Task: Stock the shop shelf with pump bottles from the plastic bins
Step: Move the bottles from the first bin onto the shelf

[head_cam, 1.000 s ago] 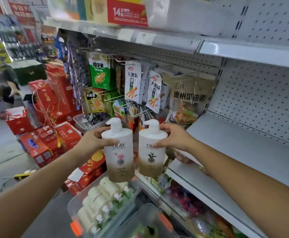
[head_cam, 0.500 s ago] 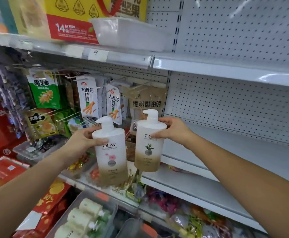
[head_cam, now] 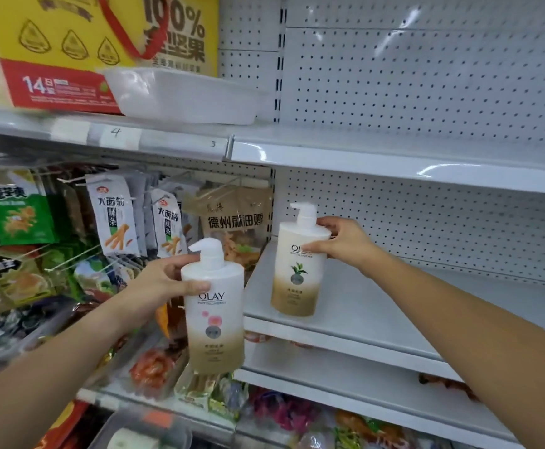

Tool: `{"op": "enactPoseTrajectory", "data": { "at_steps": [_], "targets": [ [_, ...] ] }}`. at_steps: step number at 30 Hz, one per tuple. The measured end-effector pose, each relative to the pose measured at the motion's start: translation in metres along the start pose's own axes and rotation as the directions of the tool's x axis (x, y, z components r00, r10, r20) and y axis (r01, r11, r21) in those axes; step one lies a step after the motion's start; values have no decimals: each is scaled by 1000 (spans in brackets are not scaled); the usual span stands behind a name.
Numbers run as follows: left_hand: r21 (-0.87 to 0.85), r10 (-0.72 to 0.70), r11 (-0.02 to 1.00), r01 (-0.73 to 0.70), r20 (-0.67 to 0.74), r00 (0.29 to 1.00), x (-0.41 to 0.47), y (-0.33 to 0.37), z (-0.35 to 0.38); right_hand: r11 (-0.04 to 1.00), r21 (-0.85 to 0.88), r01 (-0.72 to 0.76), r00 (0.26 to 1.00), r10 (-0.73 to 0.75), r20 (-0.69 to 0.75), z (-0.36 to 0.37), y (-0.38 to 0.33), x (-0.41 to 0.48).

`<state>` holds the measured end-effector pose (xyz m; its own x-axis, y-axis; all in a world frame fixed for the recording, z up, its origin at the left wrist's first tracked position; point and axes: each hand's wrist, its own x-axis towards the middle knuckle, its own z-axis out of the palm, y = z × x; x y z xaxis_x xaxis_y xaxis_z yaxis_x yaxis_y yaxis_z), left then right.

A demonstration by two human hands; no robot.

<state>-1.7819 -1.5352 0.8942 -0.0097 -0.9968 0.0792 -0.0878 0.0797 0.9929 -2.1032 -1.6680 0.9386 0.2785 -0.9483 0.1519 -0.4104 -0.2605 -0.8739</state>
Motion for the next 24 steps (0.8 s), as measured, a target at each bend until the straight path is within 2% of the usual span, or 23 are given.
{"op": "enactPoseTrajectory", "data": {
  "at_steps": [7, 24],
  "targets": [
    [26, 2, 1000, -1, -31, 1000, 24, 0, 18, 999, -52, 14, 1000, -13, 24, -15, 24, 50],
    [50, 33, 998, -40, 135, 990, 104, 10, 4, 996, -80, -48, 997, 42, -65, 6, 33, 109]
  ]
}}
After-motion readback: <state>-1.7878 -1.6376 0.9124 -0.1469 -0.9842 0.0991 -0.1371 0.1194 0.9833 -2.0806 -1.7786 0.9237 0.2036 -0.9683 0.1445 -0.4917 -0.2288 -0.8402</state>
